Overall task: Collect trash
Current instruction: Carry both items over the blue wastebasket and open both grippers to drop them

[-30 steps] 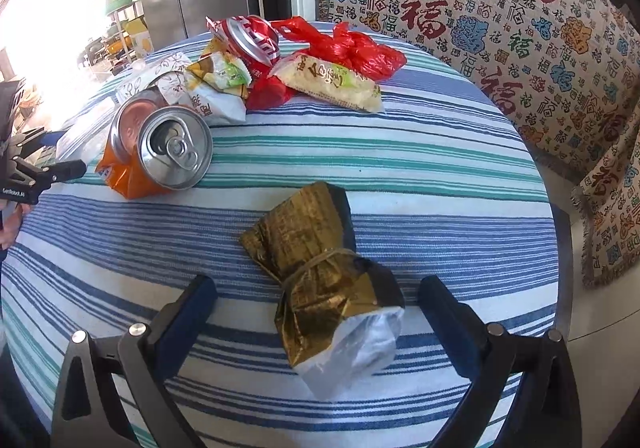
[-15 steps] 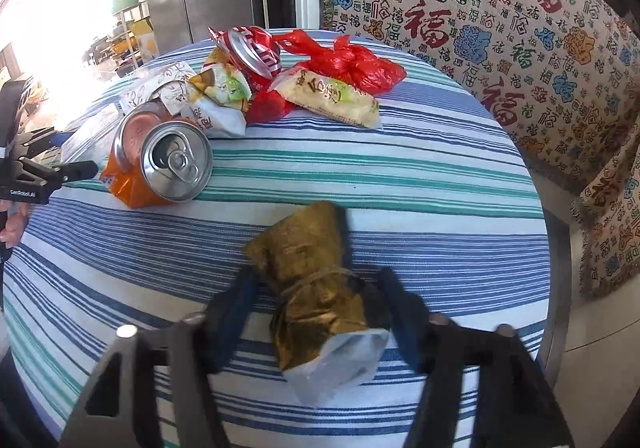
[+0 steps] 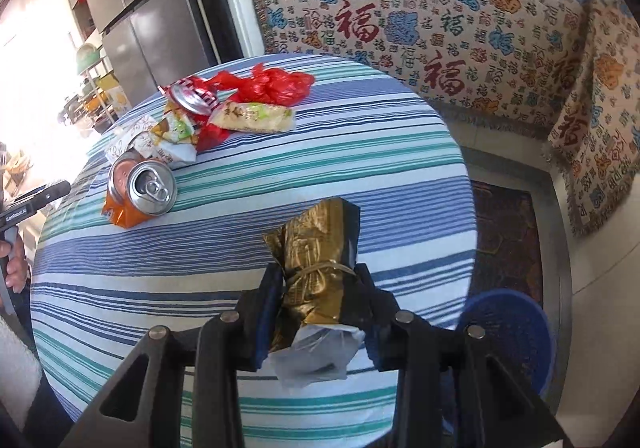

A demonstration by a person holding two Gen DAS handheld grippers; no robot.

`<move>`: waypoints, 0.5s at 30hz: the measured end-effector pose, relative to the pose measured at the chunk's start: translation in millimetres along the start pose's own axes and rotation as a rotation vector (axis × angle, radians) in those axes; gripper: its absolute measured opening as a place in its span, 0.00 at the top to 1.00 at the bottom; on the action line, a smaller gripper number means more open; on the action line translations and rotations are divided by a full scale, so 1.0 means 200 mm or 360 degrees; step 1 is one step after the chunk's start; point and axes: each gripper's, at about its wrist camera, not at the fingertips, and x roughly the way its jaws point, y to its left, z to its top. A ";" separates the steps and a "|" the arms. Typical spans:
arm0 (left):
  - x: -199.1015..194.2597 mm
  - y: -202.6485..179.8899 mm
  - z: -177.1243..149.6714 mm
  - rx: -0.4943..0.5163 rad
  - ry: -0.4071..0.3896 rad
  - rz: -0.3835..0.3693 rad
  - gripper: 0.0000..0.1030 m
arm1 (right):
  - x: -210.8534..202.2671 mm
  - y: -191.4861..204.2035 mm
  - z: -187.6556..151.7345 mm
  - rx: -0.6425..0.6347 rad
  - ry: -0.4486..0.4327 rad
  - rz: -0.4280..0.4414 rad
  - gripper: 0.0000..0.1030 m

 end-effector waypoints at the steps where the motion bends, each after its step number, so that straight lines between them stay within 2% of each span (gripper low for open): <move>1: -0.02 -0.04 0.01 0.0012 -0.0013 -0.0020 0.40 | -0.02 -0.03 -0.01 0.0027 -0.0011 -0.0007 0.65; 4: -0.07 -0.19 0.04 0.0061 -0.0052 -0.0116 0.40 | -0.10 -0.14 -0.04 0.0125 -0.0069 -0.0051 0.65; 8: -0.15 -0.49 0.08 0.0137 -0.0084 -0.0310 0.40 | -0.22 -0.32 -0.09 0.0228 -0.0134 -0.0146 0.65; 12: -0.15 -0.90 0.12 0.0254 -0.0055 -0.0529 0.40 | -0.33 -0.51 -0.18 0.0300 -0.0158 -0.0321 0.65; 15: -0.10 -1.20 0.12 0.0337 -0.0015 -0.0647 0.40 | -0.39 -0.65 -0.24 0.0337 -0.0156 -0.0413 0.65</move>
